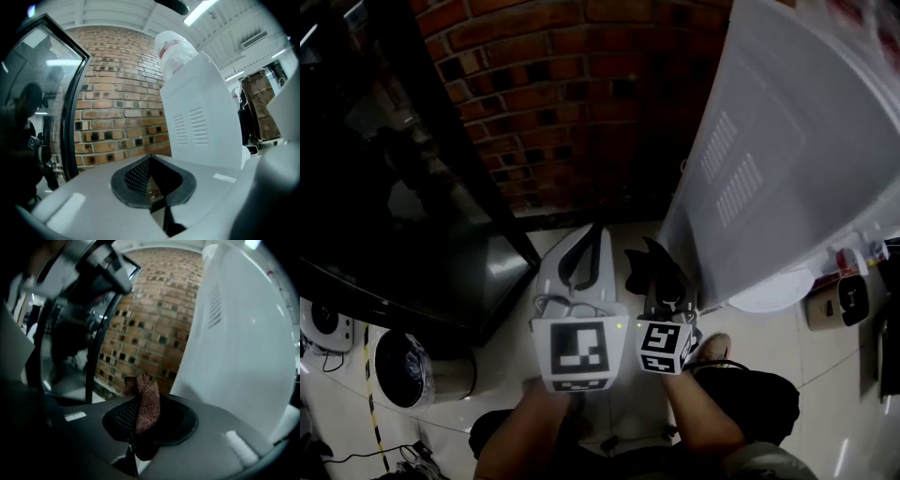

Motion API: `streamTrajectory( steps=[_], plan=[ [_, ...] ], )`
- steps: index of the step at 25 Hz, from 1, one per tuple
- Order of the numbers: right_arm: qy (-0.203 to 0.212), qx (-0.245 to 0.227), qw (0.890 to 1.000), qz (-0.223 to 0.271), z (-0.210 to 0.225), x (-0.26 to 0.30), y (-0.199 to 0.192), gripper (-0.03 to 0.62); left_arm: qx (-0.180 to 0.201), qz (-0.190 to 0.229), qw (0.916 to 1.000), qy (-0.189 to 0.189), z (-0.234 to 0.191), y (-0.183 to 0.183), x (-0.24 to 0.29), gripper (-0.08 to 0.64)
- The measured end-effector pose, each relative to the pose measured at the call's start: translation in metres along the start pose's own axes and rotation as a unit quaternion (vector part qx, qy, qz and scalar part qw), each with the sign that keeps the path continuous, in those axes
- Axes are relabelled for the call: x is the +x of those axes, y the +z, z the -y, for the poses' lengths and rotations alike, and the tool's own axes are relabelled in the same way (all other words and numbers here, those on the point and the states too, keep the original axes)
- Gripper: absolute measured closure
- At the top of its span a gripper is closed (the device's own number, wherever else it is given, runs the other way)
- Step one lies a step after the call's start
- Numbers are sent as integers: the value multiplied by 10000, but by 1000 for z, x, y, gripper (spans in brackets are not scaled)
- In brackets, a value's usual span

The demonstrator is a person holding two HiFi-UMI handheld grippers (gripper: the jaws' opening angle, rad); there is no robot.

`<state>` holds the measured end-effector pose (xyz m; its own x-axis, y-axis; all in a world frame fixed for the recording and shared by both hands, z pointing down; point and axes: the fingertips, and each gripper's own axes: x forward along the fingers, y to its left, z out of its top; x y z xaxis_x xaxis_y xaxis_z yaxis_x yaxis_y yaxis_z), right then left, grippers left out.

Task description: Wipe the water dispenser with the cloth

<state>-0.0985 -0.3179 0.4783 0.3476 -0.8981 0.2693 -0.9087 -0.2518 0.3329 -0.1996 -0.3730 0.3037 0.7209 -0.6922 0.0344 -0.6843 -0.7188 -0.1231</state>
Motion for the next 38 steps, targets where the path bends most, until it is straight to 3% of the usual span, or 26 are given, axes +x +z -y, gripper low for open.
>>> streamTrajectory(
  steps=[5, 9, 12, 14, 18, 20, 23, 27, 31, 35, 38],
  plan=[
    [522, -37, 9944, 920, 22, -65, 113, 515, 26, 223, 9995, 239, -3, 30, -12, 560],
    [465, -202, 9850, 1648, 49, -117, 189, 515, 49, 415, 9987, 289, -2, 49, -20, 560],
    [64, -343, 9812, 1899, 76, -153, 244, 515, 49, 461, 9986, 271, 2, 55, -24, 560],
    [-348, -697, 9773, 1968, 98, -175, 281, 515, 60, 516, 9984, 229, 6, 59, -27, 560],
    [-1329, -1655, 9528, 2168, 144, -206, 343, 514, 56, 698, 9975, 90, 15, 74, -33, 560],
    [-1587, -1943, 9439, 2148, 157, -207, 357, 514, 28, 774, 9970, 39, 17, 81, -36, 560],
    [-1775, -2362, 9320, 2099, 157, -202, 361, 514, -24, 842, 9964, 17, 18, 86, -39, 560],
    [-1837, -2694, 9260, 1901, 147, -190, 338, 514, -11, 800, 9968, 43, 15, 84, -42, 560],
    [-1757, -3208, 9192, 1461, 132, -166, 291, 512, 25, 695, 9975, 87, 9, 78, -41, 560],
    [-1573, -3829, 9035, 1107, 108, -138, 235, 512, 38, 584, 9982, 139, 3, 71, -41, 560],
    [-1498, -3988, 8992, 996, 96, -126, 198, 512, 28, 485, 9987, 121, 4, 62, -39, 560]
  ],
)
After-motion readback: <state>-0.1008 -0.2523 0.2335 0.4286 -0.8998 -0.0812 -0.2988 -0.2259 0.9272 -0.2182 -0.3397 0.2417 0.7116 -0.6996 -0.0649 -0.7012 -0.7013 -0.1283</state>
